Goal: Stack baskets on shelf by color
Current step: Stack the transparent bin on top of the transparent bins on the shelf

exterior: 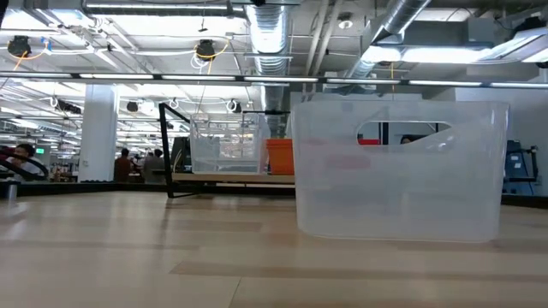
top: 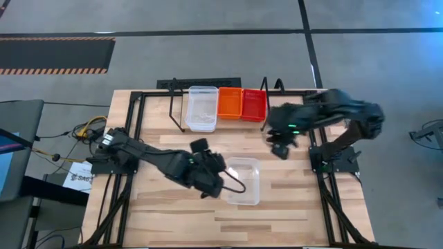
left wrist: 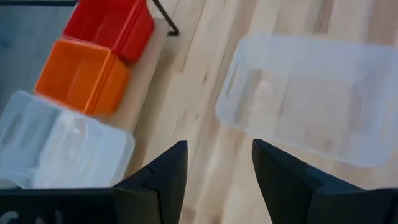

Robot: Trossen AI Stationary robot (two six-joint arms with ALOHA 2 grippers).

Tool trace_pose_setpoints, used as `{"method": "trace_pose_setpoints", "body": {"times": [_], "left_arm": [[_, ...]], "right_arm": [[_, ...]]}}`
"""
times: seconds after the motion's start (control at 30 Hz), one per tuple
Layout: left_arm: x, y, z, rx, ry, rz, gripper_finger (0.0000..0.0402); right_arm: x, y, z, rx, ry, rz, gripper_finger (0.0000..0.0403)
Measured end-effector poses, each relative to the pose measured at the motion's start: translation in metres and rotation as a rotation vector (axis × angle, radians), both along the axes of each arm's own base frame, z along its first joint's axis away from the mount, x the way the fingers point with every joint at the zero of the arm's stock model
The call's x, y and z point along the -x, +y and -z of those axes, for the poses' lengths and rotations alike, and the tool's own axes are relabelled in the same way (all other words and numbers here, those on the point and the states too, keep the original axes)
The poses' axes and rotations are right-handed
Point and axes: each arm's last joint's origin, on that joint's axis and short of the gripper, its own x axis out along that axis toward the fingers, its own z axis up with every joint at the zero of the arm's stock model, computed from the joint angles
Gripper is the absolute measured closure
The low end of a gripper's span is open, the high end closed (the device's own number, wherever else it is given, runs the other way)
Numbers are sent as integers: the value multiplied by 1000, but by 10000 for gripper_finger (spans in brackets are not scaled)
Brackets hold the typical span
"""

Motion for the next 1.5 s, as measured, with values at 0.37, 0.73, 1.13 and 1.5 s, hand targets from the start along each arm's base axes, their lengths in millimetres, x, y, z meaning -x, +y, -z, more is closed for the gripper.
{"method": "trace_pose_setpoints", "body": {"times": [0.37, 0.73, 1.13, 1.5], "left_arm": [[-62, 61, 13, -10, -100, 91, 233], [-87, 105, 39, 290, -38, 317, 233], [-102, 107, 97, 264, 184, 310, 233], [-109, 106, 132, 292, 289, 305, 233]], "right_arm": [[73, 29, -33, 6, -240, 34, 266], [78, 49, -32, 26, -241, -67, 266], [77, 51, -31, 33, -230, -82, 267], [76, 52, -31, 26, -231, -84, 268]]}}
